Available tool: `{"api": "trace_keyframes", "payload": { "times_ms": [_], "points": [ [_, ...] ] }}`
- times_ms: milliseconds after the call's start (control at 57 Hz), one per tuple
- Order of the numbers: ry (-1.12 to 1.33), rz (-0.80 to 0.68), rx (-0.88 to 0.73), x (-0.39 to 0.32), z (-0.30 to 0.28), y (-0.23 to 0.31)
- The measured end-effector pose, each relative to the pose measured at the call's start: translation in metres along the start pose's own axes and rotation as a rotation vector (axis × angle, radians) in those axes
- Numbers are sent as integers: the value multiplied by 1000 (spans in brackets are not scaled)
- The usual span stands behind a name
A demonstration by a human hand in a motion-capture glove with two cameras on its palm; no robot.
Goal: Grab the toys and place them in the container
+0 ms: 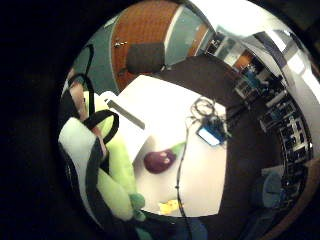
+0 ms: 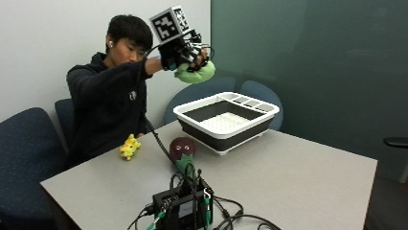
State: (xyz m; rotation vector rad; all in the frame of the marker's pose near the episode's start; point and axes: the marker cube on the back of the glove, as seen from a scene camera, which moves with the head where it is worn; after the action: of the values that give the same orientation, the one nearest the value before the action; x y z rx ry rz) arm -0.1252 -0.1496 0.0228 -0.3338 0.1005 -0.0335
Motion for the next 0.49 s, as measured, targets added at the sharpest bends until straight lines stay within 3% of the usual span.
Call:
{"api": "trace_keyframes", "payload": {
  "times_ms": [35,105,193,263,333,439,491],
  "points": [
    [8,-14,-8,-12,7,-9],
    [-17,117,-24,-42,21,-24],
    [52,-15,-26,-30,38,-35],
    [-7,159,-24,-52,51,-44],
    [-35,181,-46,-58,64,-48],
    [-158,268,-203,-27,75,-55],
    [-142,242,-297,-34,84,-48]
  ]
}}
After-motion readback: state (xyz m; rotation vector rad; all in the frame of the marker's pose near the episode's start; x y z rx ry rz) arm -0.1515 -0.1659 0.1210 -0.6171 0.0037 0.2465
